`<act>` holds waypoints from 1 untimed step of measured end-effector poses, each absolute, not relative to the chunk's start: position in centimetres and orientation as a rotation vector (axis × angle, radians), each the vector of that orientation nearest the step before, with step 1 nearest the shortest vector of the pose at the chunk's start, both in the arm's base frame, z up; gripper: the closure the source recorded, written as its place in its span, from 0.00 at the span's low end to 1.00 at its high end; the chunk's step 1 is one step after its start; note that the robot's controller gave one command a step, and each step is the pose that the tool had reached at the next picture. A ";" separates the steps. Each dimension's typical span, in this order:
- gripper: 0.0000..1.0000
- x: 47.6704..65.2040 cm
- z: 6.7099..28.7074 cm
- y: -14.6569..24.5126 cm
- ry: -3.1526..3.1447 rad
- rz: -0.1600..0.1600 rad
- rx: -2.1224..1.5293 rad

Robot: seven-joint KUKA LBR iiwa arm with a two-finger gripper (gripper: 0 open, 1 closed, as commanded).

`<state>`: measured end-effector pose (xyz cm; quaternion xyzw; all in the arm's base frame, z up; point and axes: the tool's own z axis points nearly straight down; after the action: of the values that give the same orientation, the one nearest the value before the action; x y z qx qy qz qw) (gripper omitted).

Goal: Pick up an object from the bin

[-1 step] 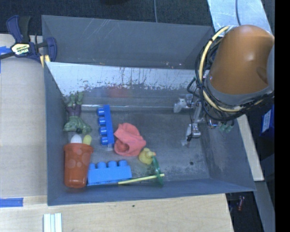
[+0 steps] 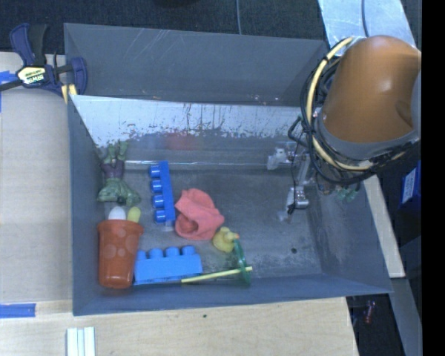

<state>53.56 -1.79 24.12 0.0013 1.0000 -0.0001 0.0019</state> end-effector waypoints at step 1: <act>0.00 54.4 16.7 0.9 3.132 0.000 -0.051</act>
Offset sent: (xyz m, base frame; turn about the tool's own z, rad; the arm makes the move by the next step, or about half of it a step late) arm 0.0294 0.0570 -0.1059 -0.0146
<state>54.40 0.93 16.66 -0.0164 0.9999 -0.0002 0.0046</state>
